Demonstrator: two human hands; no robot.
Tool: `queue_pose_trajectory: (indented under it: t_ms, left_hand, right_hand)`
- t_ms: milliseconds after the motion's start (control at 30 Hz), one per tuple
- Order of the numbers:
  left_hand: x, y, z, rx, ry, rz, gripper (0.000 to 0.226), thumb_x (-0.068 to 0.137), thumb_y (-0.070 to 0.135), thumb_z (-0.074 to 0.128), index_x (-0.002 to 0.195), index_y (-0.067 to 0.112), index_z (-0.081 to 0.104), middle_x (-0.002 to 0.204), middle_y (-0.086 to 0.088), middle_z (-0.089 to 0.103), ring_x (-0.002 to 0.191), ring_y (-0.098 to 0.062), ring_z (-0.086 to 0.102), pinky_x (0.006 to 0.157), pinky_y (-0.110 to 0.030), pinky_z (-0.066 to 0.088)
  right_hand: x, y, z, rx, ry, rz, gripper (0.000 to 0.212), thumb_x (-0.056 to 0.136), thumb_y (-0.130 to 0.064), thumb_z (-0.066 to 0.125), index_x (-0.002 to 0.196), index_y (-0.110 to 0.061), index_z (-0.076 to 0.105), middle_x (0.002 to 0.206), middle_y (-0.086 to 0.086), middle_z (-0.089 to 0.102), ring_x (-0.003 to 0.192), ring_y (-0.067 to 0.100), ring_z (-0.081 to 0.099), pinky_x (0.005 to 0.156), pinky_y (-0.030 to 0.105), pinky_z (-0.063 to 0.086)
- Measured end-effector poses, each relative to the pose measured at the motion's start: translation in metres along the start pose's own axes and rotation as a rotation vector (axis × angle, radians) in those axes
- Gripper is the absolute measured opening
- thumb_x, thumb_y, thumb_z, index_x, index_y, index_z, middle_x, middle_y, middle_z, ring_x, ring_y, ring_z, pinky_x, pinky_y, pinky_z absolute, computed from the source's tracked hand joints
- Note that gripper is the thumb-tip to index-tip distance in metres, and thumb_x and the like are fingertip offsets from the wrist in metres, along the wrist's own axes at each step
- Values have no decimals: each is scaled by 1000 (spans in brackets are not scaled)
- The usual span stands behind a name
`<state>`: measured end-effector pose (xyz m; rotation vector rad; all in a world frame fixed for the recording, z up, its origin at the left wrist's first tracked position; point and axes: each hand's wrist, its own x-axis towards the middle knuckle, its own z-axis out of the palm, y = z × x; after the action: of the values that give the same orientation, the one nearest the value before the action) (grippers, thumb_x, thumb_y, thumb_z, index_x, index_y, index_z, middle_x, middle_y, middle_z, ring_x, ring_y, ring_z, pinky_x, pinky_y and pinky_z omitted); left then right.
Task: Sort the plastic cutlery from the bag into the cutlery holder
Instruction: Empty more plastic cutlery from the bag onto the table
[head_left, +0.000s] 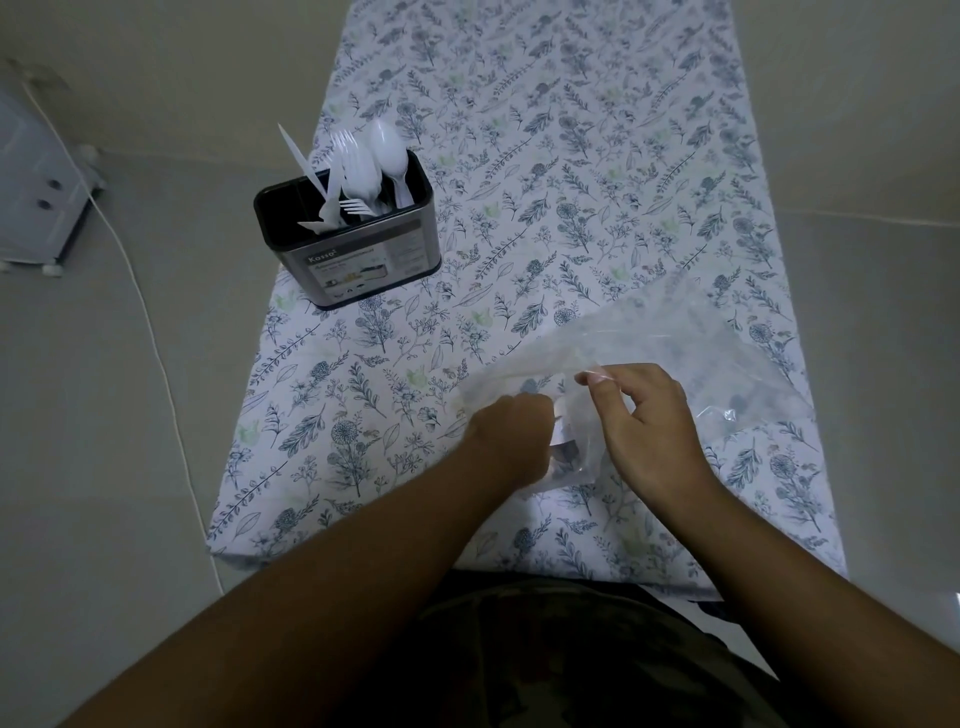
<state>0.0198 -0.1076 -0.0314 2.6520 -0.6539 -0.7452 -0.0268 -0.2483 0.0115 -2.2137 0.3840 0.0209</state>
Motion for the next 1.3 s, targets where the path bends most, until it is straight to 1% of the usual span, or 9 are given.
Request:
queue_pose_trajectory:
  t_ms: [100,200,367,500,600,733,833,1033,1300]
  left_hand:
    - [-6,-6,-7,11,-7,-15,21,92,15,59,112,11,52,99,-6,59,95,-25,64,77,-35,54]
    - [-21,-15,-11,3,21,-61,22,93,21,62,111,11,53,96,-3,59,92,-22,65,72,-31,51]
    - [-52,-37,-4,-66,67,-169,25,93,33,60,108,13,56,98,-3,63,85,-20,62,71,-33,53]
    - [-71,-53,5,-150,96,-249,25,92,33,58,111,17,58,99,-1,65,82,-16,61,73,-33,55]
    - [-86,-62,8,-198,84,-285,28,89,38,56,110,20,59,101,2,65,89,-18,64,79,-38,58]
    - [-105,-77,11,-221,59,-338,37,85,45,62,115,24,57,105,4,66,92,-17,64,81,-38,57]
    - [-117,-88,16,-221,40,-376,36,90,38,61,121,21,54,111,1,63,100,-20,63,86,-37,54]
    - [-138,-104,20,-227,75,-395,28,96,35,56,117,17,55,113,-3,63,102,-21,61,88,-36,51]
    - [-162,-124,38,-367,188,-480,35,83,30,51,114,14,60,103,-4,66,93,-22,64,82,-42,54]
  right_hand:
    - [2,6,1,-15,-18,16,30,103,-38,50,114,-29,76,119,-2,65,125,20,49,96,22,32]
    - [2,4,3,-55,-25,8,28,103,-40,50,116,-31,73,120,-4,62,128,19,44,94,6,25]
    - [-3,-6,5,-232,-54,-141,44,100,-46,51,141,-31,54,133,-4,51,133,15,31,109,37,33]
    - [1,-10,16,-327,-261,-401,61,98,-47,49,156,-30,37,161,2,36,149,19,23,120,42,19]
    - [0,-8,32,-360,-396,-517,66,98,-58,44,158,-32,33,168,0,24,156,22,16,126,45,10]
    - [5,-2,49,-423,-535,-430,77,92,-78,23,159,-39,26,170,-7,12,157,15,3,127,41,-3]
    - [14,4,56,-391,-542,-344,77,92,-80,11,159,-43,22,171,-7,13,157,14,3,127,43,1]
    - [33,11,57,-374,-465,-284,80,93,-77,8,157,-35,31,167,0,28,156,19,15,126,47,8]
    - [45,26,42,-369,-370,-226,81,93,-76,14,158,-32,30,165,6,33,154,25,22,125,54,14]
